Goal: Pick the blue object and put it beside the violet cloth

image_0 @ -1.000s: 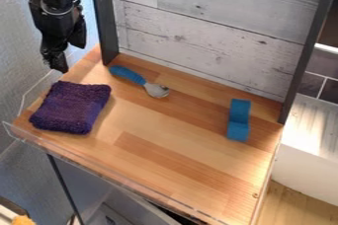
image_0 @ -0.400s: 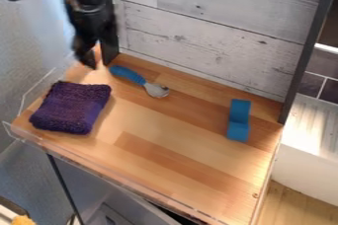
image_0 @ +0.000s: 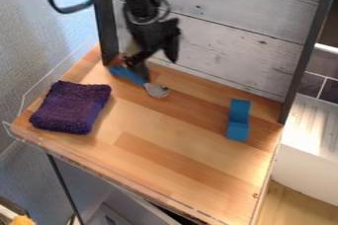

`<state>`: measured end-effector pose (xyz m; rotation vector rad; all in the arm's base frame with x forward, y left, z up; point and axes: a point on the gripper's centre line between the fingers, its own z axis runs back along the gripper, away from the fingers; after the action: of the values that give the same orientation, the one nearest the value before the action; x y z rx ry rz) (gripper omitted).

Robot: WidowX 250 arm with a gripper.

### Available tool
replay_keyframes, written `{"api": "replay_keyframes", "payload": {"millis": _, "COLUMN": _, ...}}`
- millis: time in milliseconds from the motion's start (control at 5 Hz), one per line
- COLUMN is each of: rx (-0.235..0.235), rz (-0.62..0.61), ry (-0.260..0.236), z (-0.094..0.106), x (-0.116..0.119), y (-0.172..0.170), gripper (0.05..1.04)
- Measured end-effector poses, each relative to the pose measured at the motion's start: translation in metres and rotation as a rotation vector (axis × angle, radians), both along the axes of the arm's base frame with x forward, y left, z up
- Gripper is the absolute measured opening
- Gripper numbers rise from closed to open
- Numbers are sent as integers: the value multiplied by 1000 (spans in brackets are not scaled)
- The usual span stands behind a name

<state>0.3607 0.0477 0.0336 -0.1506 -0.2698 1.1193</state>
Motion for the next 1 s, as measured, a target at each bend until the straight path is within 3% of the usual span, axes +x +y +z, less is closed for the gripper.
{"api": "replay_keyframes", "payload": {"millis": 200, "rx": -45, "rz": -206, "ry": 9, "z": -1, "x": -1, "y": -44, "gripper": 999}}
{"api": "replay_keyframes", "payload": {"millis": 400, "rx": -59, "rz": -391, "ry": 19, "z": 5, "x": 0, "y": -76, "gripper": 999}}
{"api": "replay_keyframes", "payload": {"millis": 800, "rx": -40, "rz": -741, "ry": 116, "z": -15, "x": 6, "y": -114, "gripper": 999}}
{"api": "replay_keyframes", "payload": {"millis": 1000, "rx": 31, "rz": -823, "ry": 100, "z": -21, "x": 7, "y": -119, "gripper": 999}}
